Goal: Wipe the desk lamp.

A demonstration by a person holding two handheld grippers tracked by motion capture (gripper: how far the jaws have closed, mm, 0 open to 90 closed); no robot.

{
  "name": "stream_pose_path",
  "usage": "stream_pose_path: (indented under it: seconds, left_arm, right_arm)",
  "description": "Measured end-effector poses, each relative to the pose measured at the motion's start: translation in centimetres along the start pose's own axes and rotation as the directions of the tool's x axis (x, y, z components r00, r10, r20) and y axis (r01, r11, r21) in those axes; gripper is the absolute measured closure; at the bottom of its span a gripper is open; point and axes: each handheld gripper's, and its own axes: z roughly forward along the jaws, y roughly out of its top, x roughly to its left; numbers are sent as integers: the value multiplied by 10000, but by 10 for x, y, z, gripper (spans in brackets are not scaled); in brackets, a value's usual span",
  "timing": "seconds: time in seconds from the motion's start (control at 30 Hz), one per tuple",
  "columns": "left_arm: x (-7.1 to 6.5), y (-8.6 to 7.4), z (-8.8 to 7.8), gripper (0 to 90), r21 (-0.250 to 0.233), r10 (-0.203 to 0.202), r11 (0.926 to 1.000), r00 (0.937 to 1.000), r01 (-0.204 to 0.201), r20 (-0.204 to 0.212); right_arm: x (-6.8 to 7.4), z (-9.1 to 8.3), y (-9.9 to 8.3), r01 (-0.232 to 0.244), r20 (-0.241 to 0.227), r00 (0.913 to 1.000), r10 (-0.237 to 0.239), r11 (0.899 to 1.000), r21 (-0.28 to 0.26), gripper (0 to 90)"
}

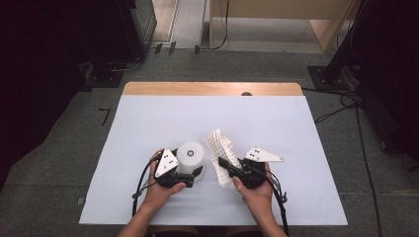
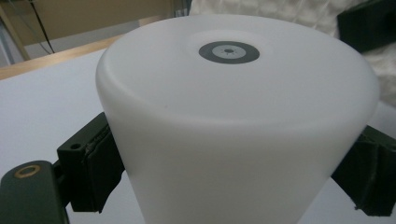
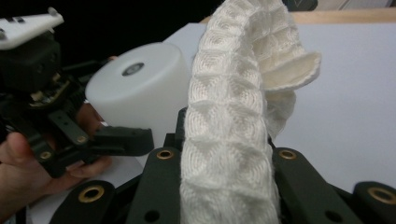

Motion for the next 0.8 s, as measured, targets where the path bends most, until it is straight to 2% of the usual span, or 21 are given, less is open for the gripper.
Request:
stream_pose_path:
  seconds: [0.1, 0.27, 0.3, 0.5, 0.6, 0.7, 0.73, 0.77, 0.8]
  left_arm:
    - [0, -2, 0, 85, 52, 155, 9999, 9999, -156, 53]
    - [3, -1, -2, 78, 34, 134, 9999, 9998, -134, 143]
    - [2, 0, -5, 68, 10, 80, 10000, 9999, -80, -88]
    - [-2, 4, -13, 46, -348, -167, 9993, 9984, 148, -544]
    - [-6, 4, -13, 34, -221, -408, 9990, 9965, 392, -736]
    - [-11, 2, -10, 16, -115, -887, 9961, 9899, 879, -1111]
    - [-11, 2, -10, 16, -115, -887, 9961, 9899, 879, -1111]
    - [-13, 2, -6, 16, 113, -1006, 9946, 9852, 1031, -1387]
    - [-13, 2, -6, 16, 113, -1006, 9946, 9852, 1031, -1387]
  right_arm:
    - [-2, 5, -5, -16, 52, 10000, 14, 9997, 250, 740]
    - [-5, 7, -7, -75, 65, 10000, 72, 9993, 379, 736]
    - [-6, 8, -9, -159, 69, 9999, 156, 9988, 459, 734]
    - [-10, 13, -14, -107, 241, 9997, 90, 9974, 719, 732]
    - [-9, 16, -17, -111, 230, 9997, 92, 9961, 873, 731]
    - [-8, 19, -19, -1, 220, 9998, -21, 9948, 1014, 731]
    - [-8, 19, -19, -1, 220, 9998, -21, 9948, 1014, 731]
    - [-8, 21, -20, 23, 193, 9998, -44, 9941, 1080, 731]
    - [-8, 21, -20, 23, 193, 9998, -44, 9941, 1080, 731]
